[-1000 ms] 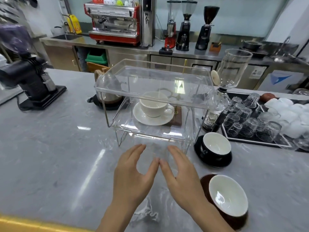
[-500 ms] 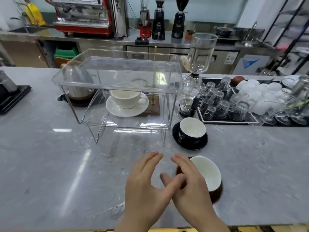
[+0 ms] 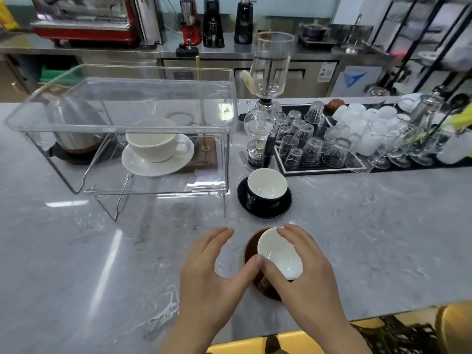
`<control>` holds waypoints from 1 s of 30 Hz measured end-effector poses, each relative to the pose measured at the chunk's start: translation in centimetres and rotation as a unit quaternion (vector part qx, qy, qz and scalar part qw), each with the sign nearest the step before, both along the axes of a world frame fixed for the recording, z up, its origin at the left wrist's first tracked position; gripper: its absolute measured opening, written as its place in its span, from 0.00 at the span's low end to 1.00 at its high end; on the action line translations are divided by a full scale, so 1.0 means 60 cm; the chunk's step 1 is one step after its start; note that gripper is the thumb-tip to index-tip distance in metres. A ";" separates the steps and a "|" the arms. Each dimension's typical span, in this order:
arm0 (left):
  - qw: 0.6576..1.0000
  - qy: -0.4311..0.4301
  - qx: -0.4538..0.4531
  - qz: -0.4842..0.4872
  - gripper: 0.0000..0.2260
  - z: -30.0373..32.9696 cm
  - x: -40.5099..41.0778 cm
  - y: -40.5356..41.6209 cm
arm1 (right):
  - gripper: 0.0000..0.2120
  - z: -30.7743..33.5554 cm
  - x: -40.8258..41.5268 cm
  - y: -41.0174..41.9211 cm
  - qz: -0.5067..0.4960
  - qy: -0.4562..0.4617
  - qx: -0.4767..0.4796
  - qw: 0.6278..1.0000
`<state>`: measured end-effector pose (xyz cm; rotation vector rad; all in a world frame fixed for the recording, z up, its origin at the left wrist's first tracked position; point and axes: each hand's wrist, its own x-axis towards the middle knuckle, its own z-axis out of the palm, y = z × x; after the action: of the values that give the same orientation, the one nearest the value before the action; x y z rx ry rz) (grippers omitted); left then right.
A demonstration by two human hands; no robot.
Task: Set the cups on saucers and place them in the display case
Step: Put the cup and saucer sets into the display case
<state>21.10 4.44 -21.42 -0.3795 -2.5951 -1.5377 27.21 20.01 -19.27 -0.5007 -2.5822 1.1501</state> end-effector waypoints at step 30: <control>0.989 -0.138 -0.048 -0.001 0.28 -0.069 -0.025 0.052 | 0.27 -0.071 0.018 0.117 -0.094 -0.103 -0.108 0.984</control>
<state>19.60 7.59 -25.57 -0.1862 -2.8856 -1.5691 28.27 27.05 -23.55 -0.9375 -2.5176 1.3827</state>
